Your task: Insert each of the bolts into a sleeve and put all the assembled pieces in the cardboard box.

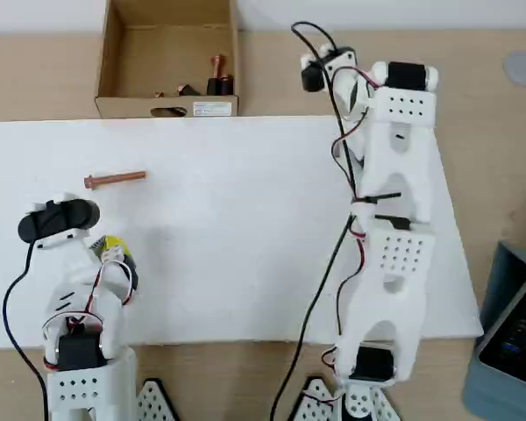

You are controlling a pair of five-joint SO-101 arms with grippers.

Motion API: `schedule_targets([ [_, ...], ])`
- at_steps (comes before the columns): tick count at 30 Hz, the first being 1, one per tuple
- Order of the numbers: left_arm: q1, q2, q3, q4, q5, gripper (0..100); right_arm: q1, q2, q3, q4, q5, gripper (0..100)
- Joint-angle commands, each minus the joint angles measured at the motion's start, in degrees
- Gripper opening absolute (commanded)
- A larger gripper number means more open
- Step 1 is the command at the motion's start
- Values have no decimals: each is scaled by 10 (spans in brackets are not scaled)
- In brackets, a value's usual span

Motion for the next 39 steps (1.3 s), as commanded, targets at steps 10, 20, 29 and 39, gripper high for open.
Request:
schedule_targets([
  [10,-6,-4,6,2,-1,2,33,120,-150,-8,33,178],
  [20,-6,-4,6,2,-1,2,32,204,-206,-7,48,154],
  [29,-6,-4,6,2,-1,2,24,209,-216,10,48,12],
  [39,-6,-4,6,2,-4,2,7,138,-234,26,13,12],
])
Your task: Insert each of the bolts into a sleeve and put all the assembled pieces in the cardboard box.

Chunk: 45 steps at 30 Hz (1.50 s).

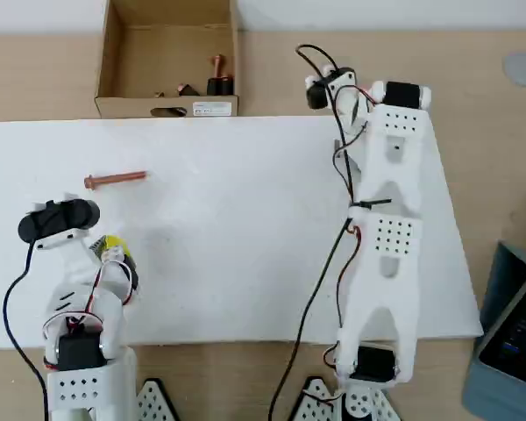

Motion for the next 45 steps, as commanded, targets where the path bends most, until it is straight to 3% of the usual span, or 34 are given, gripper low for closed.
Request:
schedule_targets([
  [1,-6,-4,6,2,-4,2,-9,-80,-4,14,-19,12],
  [15,-3,-4,6,2,-5,2,-2,-387,225,14,-75,12],
  [30,-1,-4,6,2,-5,2,0,-905,742,5,-222,12],
  [45,-4,-4,5,1,30,2,0,-1362,1235,-237,-451,9],
])
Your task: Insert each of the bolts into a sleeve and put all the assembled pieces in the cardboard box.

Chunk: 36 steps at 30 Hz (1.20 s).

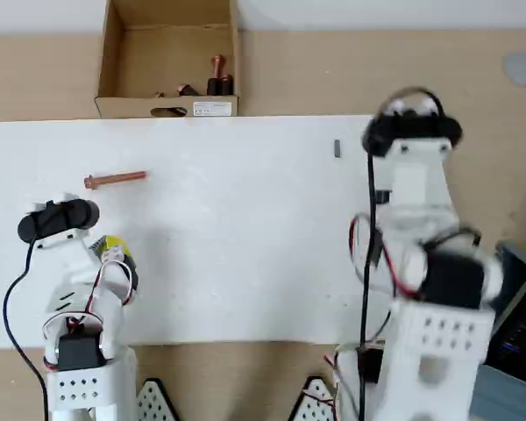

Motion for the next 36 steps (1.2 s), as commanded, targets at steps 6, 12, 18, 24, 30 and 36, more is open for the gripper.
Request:
schedule_targets([
  [6,-3,0,-24,28,21,2,2,-255,211,-101,-27,9],
  [12,0,0,-133,146,22,2,18,-334,245,-101,-26,9],
  [18,0,70,-220,161,25,2,18,-334,245,-100,-26,9],
  [24,0,287,-396,207,102,2,18,-337,245,-88,-27,9],
  [30,0,515,-600,289,173,2,28,-339,245,-88,-28,9],
  [36,0,717,-800,338,244,2,30,-339,245,-88,-30,9],
])
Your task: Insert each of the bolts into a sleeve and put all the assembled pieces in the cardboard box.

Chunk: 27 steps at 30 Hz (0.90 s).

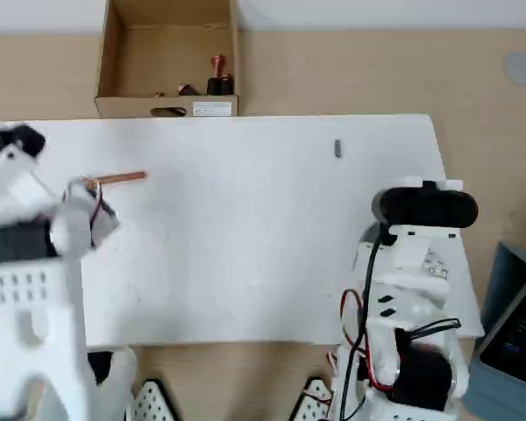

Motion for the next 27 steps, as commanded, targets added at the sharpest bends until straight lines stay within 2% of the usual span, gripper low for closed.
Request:
schedule_targets([
  [1,0,120,-141,28,36,2,7,-8,0,-3,-4,9],
  [9,-4,372,-331,98,140,4,7,-8,0,-4,-4,9],
  [15,-4,516,-449,102,215,5,7,-8,0,-4,-5,9],
  [23,-4,639,-574,100,286,7,7,-8,0,-4,-5,9],
  [27,-4,687,-613,102,300,98,7,-8,0,-4,-5,9],
])
